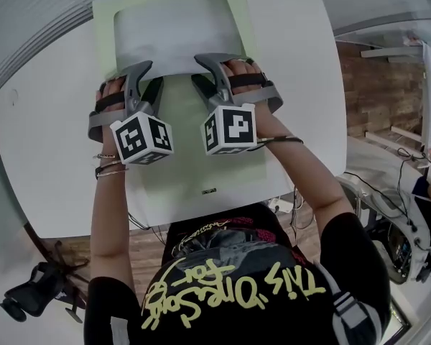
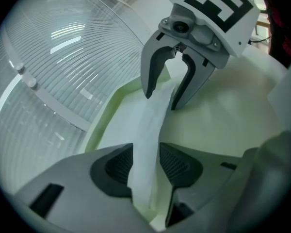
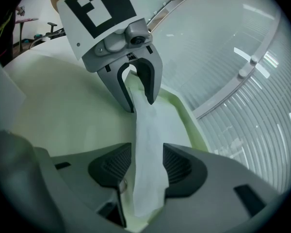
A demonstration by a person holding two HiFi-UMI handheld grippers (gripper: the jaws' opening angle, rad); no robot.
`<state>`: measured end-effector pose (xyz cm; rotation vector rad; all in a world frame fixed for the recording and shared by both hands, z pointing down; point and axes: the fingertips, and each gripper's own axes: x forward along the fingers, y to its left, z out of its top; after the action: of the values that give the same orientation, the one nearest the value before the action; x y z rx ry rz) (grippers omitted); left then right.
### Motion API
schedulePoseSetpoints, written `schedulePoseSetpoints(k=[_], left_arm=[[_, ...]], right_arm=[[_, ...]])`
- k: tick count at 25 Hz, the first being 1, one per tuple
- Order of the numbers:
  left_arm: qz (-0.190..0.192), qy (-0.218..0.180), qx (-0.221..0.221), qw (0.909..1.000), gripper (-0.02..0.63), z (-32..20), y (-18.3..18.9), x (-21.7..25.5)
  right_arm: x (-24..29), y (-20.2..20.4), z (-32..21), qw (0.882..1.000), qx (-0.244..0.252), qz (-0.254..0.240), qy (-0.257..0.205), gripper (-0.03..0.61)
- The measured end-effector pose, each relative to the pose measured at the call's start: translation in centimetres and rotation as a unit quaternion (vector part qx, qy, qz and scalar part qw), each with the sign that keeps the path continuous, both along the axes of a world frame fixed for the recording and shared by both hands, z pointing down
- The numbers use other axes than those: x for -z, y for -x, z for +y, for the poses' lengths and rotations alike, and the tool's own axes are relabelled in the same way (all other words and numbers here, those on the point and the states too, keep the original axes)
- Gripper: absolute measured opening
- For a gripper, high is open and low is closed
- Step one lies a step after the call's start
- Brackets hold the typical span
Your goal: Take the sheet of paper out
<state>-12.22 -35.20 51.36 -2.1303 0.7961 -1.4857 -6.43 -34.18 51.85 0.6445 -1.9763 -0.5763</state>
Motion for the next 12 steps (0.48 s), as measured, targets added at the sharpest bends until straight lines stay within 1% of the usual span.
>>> schedulePoseSetpoints(k=[5, 6, 8, 9, 12], left_arm=[[0.007, -0.009, 0.001, 0.9999, 0.129, -0.16, -0.01, 0.57], [0.008, -0.011, 0.001, 0.9999, 0.126, -0.18, -0.01, 0.66], [0.007, -0.016, 0.000, 0.9999, 0.120, -0.10, 0.16, 0.73], [0.006, -0.017, 0.000, 0.9998, 0.117, -0.05, 0.33, 0.73], [0.008, -0.018, 0.002, 0.9998, 0.094, -0.17, 0.57, 0.75]], right_arm=[[-0.12, -0.16, -0.56, 1.000, -0.001, 0.006, -0.007, 0.190], [-0.10, -0.21, -0.56, 1.000, -0.001, 0.007, -0.007, 0.177], [0.06, -0.18, -0.66, 1.000, -0.003, 0.012, -0.015, 0.107], [0.15, -0.08, -0.73, 1.000, -0.004, 0.013, -0.020, 0.086], [0.17, 0.05, -0.86, 0.999, -0.001, 0.019, -0.028, 0.051]])
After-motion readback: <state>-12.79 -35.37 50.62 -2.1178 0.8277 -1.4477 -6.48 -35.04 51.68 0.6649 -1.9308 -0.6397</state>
